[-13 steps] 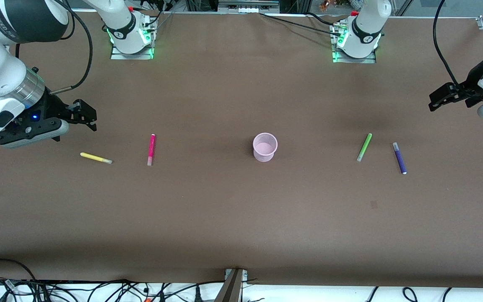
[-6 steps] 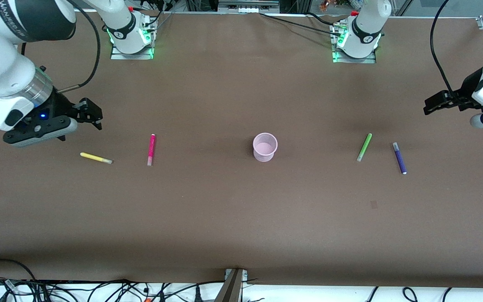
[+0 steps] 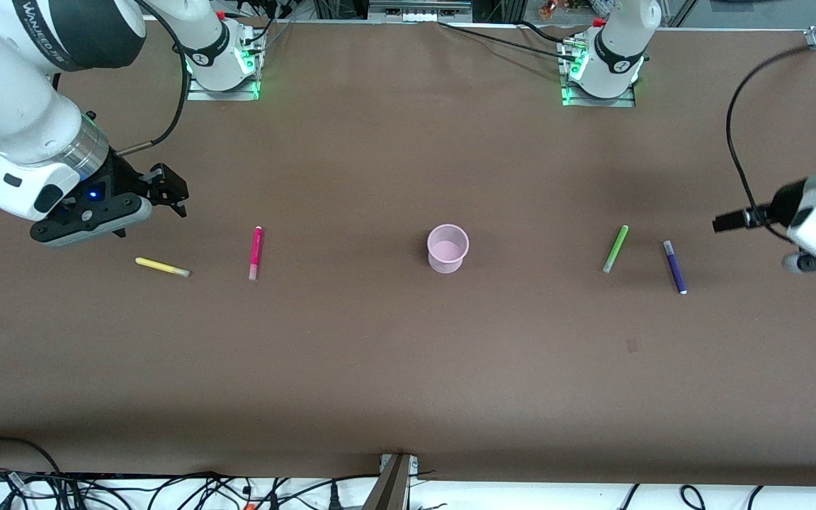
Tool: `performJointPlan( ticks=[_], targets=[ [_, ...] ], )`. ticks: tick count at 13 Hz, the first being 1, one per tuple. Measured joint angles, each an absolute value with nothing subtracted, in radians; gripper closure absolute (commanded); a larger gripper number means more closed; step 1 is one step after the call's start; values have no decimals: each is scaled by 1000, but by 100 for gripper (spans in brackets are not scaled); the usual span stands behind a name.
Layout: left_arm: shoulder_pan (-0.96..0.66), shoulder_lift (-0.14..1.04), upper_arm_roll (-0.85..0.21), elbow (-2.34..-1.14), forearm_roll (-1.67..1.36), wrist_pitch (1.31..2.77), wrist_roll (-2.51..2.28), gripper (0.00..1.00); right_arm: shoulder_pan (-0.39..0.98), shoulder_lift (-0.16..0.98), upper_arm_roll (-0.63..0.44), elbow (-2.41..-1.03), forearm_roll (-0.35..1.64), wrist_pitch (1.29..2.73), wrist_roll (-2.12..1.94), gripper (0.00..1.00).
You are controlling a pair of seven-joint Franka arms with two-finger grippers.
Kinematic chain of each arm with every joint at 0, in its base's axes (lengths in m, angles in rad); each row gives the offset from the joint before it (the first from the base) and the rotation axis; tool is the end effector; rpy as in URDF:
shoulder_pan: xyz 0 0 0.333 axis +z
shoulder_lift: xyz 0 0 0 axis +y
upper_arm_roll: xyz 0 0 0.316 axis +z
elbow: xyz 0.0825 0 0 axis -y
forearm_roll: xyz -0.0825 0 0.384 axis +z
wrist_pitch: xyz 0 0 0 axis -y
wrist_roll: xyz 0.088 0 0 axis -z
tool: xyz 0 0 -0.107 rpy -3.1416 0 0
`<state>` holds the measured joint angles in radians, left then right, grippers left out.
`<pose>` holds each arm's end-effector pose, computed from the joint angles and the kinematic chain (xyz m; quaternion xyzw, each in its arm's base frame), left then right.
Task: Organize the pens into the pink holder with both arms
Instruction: 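Move the left gripper over the purple pen while the right gripper approaches the pink pen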
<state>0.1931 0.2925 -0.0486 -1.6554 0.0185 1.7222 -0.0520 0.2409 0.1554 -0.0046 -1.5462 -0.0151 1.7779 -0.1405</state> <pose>0.6122 0.0934 0.4233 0.9891 0.0953 -0.1124 0.0033 0.6009 0.1436 0.5642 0.9813 0.1884 0.0385 0.0060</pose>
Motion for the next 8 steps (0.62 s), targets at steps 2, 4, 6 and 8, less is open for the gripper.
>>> performJointPlan(
  ticks=[2, 4, 6, 8],
  targets=[
    [229, 395, -48, -1690, 19, 1868, -9, 0, 241, 164, -5, -1547, -15, 1785, -140, 0],
    [235, 457, -49, -1781, 28, 2085, 3, 0, 241, 174, -5, -1549, -15, 1788, -140, 0],
    [234, 482, -51, -1872, 77, 2247, 5, 0, 240, 199, -5, -1556, -15, 1788, -141, 0],
    [234, 486, -51, -1933, 93, 2310, 7, 0, 238, 256, -7, -1564, -15, 1789, -141, 0]
  ],
)
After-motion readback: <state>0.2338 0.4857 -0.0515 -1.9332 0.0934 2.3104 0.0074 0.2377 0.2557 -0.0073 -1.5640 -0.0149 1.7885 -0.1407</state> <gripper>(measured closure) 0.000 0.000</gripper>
